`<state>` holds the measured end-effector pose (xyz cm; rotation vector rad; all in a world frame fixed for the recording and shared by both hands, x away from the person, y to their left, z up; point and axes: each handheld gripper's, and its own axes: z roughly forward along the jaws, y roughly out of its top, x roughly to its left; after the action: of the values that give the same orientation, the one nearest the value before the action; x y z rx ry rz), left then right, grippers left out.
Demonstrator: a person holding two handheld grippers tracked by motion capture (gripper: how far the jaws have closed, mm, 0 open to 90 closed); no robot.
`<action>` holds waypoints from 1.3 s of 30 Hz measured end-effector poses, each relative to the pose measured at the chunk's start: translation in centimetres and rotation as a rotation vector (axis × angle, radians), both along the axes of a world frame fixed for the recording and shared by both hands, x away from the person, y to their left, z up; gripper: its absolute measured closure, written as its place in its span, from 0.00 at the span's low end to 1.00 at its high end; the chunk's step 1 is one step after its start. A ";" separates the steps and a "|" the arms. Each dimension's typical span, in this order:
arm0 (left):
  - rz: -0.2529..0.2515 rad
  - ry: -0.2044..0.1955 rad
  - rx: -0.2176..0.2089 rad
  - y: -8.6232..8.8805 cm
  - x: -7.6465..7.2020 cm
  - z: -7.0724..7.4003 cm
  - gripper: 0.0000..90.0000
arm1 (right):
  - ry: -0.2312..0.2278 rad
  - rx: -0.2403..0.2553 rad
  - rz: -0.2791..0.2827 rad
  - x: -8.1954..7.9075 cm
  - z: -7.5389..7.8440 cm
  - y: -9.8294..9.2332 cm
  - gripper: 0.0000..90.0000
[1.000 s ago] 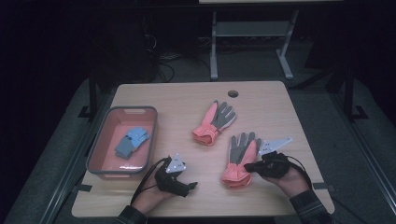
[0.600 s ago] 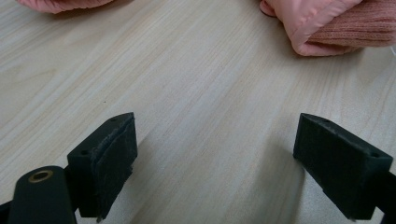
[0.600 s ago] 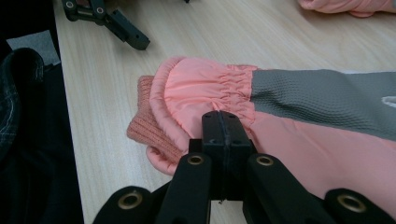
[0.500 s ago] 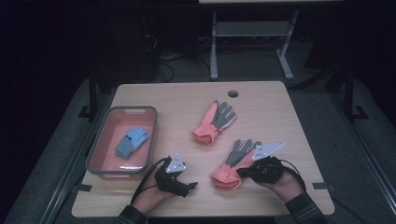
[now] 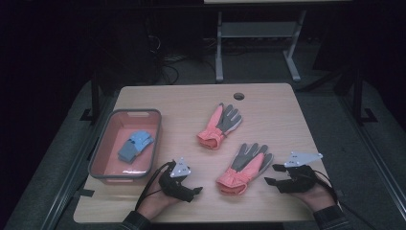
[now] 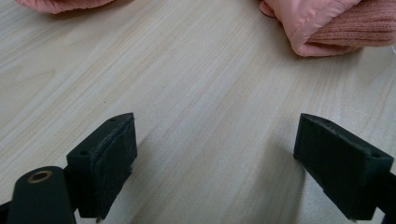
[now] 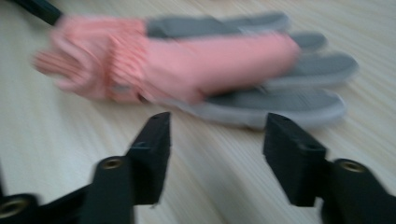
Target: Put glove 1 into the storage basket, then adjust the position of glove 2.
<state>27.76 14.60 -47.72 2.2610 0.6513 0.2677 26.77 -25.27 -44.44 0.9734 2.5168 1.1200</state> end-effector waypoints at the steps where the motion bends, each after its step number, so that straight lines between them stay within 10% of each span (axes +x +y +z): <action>1: -0.001 -0.001 0.001 0.0 0.0 0.0 0.14 | -0.002 -0.008 -0.019 0.0 -0.3 -0.4 0.36; 11: 0.001 0.004 0.004 -0.2 0.1 0.1 0.14 | -0.032 -0.045 -0.157 0.1 -2.8 -2.3 0.15; 39: 0.064 0.011 -0.026 -3.3 5.1 6.0 0.15 | -0.007 -0.026 -0.172 0.4 -3.8 -2.2 0.10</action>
<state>32.83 11.29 -41.71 2.2208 0.7292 0.2766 27.14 -27.43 -48.20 1.1514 2.3829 1.0346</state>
